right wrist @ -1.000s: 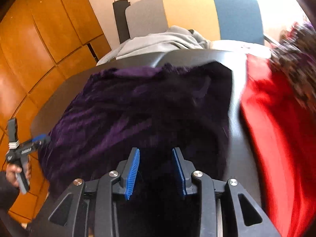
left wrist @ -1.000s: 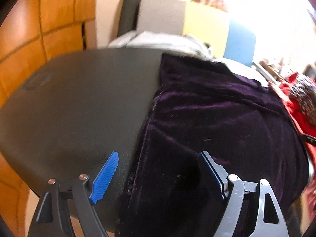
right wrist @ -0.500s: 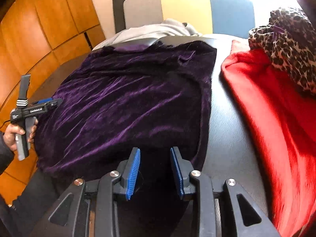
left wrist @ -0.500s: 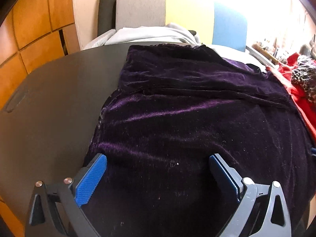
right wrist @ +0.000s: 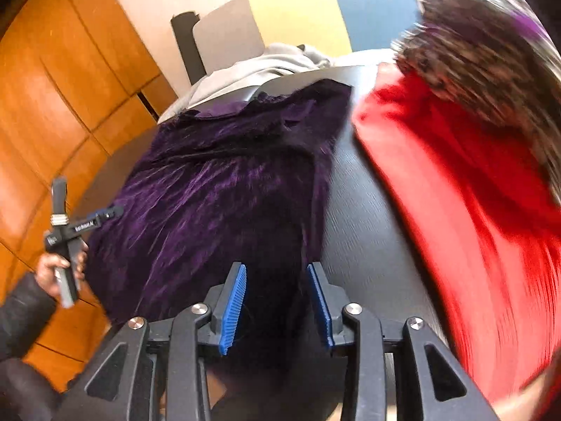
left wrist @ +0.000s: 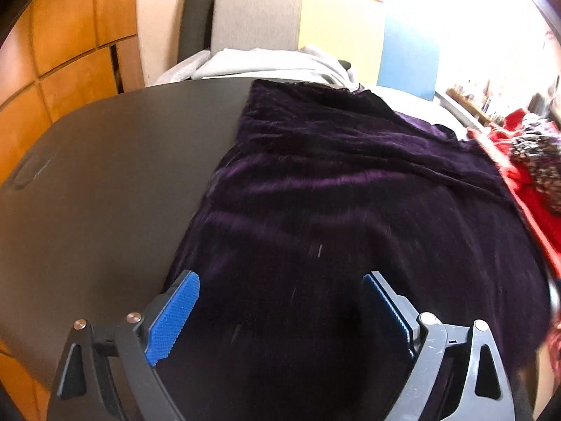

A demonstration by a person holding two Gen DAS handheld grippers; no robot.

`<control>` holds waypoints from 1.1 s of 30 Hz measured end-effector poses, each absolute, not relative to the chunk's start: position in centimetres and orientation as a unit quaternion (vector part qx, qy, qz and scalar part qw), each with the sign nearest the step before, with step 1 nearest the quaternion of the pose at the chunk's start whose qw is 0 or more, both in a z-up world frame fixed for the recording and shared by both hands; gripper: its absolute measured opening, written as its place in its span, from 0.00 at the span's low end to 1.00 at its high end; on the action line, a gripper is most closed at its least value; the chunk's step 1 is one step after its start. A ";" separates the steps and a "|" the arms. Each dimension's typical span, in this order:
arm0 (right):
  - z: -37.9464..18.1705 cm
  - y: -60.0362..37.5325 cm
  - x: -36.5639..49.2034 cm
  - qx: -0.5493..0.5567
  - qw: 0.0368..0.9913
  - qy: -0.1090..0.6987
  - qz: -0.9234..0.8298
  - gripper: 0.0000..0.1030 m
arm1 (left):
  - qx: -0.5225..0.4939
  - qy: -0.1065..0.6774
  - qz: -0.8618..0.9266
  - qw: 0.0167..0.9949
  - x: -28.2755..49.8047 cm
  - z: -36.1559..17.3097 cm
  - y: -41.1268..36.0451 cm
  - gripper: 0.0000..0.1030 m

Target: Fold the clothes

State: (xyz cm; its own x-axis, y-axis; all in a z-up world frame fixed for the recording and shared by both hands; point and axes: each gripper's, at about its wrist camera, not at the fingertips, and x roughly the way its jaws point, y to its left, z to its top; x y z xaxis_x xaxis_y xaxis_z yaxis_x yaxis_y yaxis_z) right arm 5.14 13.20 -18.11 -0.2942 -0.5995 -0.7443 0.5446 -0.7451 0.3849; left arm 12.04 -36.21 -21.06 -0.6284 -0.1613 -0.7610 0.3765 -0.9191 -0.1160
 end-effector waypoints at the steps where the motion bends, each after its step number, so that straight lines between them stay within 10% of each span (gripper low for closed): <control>1: -18.5 14.2 5.9 0.483 0.355 -0.042 -0.799 0.37 | 0.399 0.146 -0.893 0.152 13.2 -21.0 -36.6 0.92; 19: -25.2 12.2 8.2 0.567 0.448 -0.048 -0.689 0.67 | 0.439 0.214 -0.865 0.117 26.0 -25.6 -36.0 0.94; 33: -28.1 7.0 8.7 0.604 0.475 -0.019 -0.639 0.56 | 0.492 0.212 -0.844 0.039 23.5 -29.6 -37.0 0.85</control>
